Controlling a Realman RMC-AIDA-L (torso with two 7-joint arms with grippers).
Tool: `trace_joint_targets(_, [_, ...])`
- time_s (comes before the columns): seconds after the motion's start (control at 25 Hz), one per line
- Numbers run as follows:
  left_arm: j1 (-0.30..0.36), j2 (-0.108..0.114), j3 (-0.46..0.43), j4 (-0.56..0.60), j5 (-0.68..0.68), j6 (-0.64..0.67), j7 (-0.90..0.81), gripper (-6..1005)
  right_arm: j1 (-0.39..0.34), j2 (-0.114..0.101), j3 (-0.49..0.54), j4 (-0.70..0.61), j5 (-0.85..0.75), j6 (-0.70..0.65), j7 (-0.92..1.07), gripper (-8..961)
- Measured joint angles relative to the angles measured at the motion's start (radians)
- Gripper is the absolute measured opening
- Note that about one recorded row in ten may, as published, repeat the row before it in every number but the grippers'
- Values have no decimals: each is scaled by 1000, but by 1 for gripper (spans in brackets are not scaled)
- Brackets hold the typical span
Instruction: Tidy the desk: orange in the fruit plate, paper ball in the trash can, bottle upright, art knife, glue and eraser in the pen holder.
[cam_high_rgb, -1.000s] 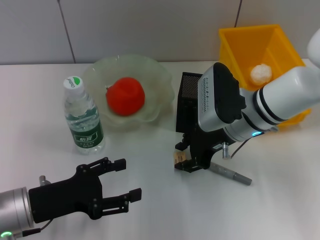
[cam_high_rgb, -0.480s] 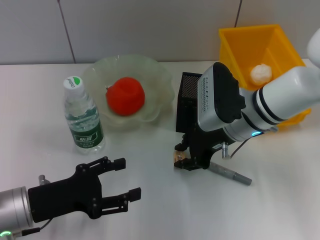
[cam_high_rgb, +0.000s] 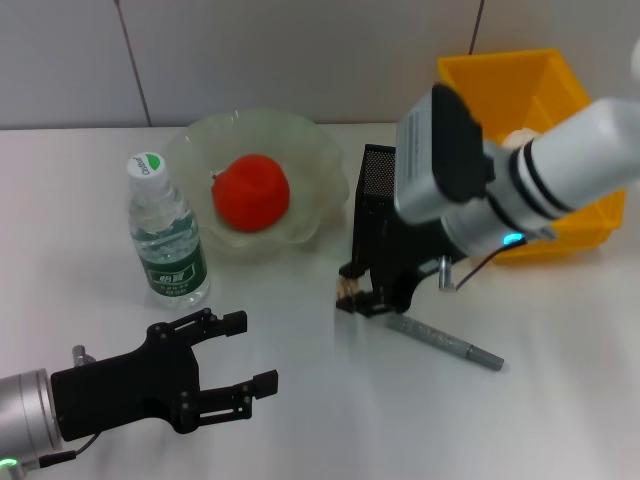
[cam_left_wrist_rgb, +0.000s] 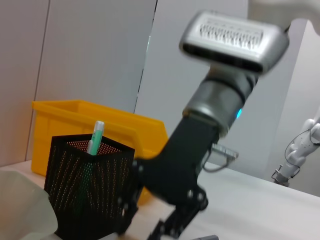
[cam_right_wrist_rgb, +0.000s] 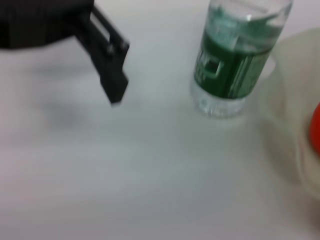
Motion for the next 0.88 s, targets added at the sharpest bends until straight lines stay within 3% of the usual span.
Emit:
trace_joint_targets(0.44, [2, 2, 0, 12, 6, 1, 6, 862, -133, -3, 5, -523, -68, -221, 284, 392])
trace_joint_targets(0.88, [-3, 4, 4, 12, 6, 15, 2, 862, -141, -5, 71, -592, -192, -173, 468, 397])
